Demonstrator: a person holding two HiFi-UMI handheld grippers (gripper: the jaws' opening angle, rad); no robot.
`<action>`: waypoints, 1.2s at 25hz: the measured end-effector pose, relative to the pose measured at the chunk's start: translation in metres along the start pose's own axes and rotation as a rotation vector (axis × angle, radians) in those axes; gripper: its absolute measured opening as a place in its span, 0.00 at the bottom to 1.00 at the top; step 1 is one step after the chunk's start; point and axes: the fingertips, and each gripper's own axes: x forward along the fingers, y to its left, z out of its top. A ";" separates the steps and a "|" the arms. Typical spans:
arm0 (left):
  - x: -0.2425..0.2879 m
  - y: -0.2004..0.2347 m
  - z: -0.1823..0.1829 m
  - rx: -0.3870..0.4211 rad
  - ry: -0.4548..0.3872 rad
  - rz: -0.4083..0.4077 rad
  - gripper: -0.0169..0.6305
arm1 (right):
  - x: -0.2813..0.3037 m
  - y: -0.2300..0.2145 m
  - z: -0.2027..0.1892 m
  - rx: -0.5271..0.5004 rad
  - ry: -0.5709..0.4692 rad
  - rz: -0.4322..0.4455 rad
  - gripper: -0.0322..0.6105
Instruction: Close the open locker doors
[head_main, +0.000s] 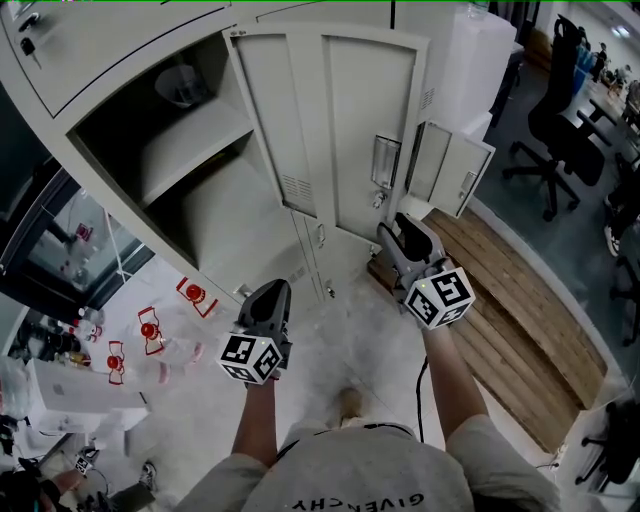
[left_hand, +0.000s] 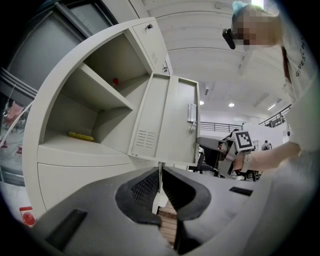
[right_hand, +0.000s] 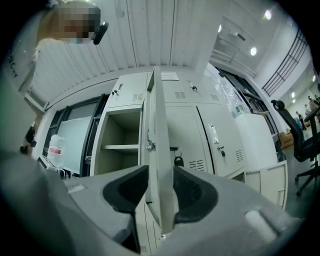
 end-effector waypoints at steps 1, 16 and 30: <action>0.001 -0.001 0.000 0.002 0.001 0.001 0.05 | 0.001 0.000 0.001 -0.002 -0.003 0.006 0.28; -0.003 -0.001 0.018 0.013 -0.029 -0.032 0.05 | -0.007 0.027 0.008 -0.036 -0.009 0.036 0.18; -0.043 0.026 0.037 0.046 -0.007 -0.094 0.05 | -0.016 0.080 0.007 -0.067 -0.007 -0.041 0.18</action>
